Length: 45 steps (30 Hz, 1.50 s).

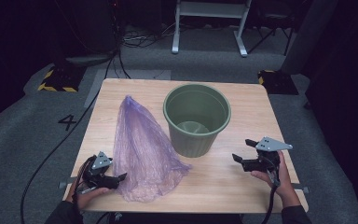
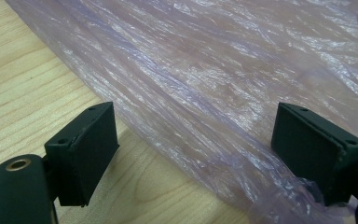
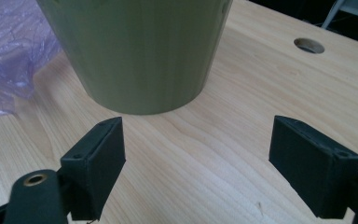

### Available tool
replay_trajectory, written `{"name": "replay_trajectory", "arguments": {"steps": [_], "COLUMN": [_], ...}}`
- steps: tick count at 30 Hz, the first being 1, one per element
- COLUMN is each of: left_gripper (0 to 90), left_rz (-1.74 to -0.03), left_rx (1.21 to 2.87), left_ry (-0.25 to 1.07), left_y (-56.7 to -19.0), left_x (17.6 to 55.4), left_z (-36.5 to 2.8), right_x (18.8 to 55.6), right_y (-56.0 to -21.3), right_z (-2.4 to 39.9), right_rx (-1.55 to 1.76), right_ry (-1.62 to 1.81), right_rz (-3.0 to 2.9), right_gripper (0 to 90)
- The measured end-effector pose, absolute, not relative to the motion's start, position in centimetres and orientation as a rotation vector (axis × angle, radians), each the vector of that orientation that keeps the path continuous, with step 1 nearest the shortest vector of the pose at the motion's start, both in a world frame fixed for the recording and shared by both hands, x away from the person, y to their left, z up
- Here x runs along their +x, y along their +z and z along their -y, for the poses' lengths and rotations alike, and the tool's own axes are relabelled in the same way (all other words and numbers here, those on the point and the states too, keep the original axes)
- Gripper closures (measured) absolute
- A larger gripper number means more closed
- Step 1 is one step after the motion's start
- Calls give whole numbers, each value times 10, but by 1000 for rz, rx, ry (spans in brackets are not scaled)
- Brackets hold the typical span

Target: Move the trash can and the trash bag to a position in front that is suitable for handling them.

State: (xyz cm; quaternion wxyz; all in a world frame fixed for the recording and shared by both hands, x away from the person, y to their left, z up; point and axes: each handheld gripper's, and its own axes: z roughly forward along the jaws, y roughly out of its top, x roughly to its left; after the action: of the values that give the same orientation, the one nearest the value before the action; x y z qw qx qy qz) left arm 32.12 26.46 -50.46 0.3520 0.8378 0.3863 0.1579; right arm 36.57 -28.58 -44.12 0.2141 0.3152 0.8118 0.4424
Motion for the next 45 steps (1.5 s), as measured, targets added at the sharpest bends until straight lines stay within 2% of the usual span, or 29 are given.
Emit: {"name": "replay_trajectory", "arguments": {"steps": [15,45], "left_gripper": [142,142], "left_rz": [-1000,-1000], "left_rx": [2168,2168], "left_ry": [409,409], "left_y": [-505,-505], "left_x": [321,321], "left_z": [-265,-265], "right_x": [364,374], "right_y": [-421,-406], "right_z": [275,262], "right_rx": [798,750], "right_ry": [1264,1285], "right_rz": [-2233,-2234], "right_gripper": [188,192]}}
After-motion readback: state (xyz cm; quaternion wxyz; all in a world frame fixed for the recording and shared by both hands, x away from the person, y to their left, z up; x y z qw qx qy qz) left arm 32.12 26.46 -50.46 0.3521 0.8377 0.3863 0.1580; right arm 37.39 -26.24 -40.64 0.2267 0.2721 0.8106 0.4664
